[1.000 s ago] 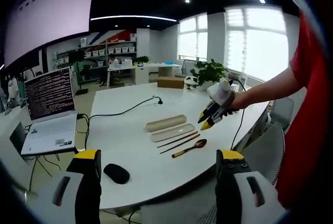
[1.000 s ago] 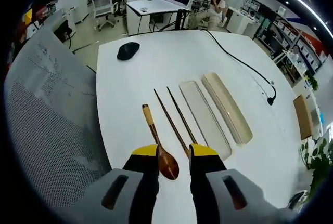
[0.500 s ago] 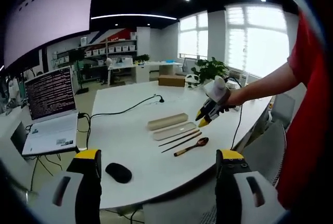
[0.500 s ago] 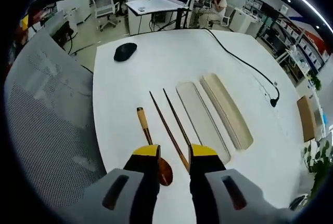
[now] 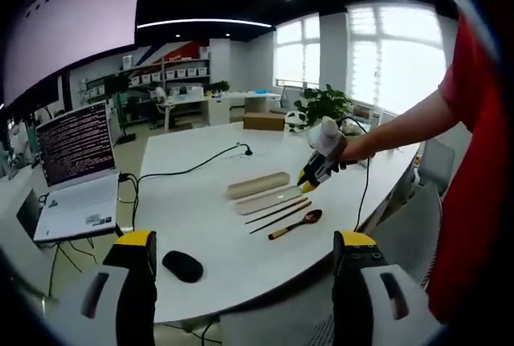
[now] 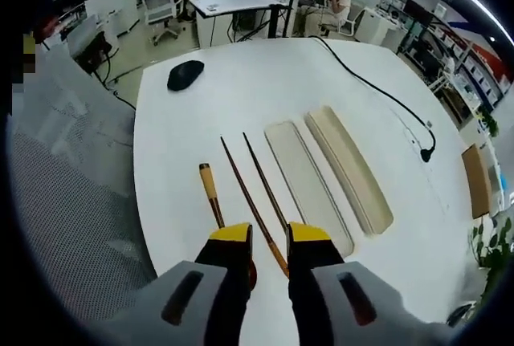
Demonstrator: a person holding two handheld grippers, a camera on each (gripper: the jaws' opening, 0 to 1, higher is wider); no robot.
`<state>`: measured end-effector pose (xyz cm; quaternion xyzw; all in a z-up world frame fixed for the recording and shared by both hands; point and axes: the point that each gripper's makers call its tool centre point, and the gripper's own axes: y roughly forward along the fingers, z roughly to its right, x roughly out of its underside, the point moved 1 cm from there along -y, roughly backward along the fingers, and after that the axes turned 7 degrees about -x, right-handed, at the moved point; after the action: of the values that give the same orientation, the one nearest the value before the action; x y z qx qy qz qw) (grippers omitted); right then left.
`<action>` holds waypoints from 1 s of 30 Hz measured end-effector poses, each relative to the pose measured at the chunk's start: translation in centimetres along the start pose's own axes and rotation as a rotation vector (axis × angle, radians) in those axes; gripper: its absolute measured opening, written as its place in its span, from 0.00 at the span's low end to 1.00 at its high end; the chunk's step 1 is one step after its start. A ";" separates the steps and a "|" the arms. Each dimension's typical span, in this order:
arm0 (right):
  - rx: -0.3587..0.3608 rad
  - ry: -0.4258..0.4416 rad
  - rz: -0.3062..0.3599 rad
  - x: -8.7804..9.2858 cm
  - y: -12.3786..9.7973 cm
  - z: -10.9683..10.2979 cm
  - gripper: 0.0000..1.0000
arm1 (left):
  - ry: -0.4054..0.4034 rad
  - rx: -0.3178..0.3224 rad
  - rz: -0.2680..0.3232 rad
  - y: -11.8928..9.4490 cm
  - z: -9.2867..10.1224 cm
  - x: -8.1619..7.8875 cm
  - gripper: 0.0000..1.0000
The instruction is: Arrange the utensils inside the cutlery case until each visible utensil rests in its matching compartment.
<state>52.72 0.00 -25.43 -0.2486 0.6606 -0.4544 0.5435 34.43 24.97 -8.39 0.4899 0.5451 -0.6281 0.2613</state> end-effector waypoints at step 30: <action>-0.057 -0.045 -0.080 2.0 3.7 -0.2 0.14 | 0.026 -0.006 -0.027 0.1 0.3 0.8 0.93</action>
<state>52.60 0.10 -29.63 -0.3001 0.6504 -0.4511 0.5324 34.12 24.81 -9.14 0.4897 0.5568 -0.6238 0.2471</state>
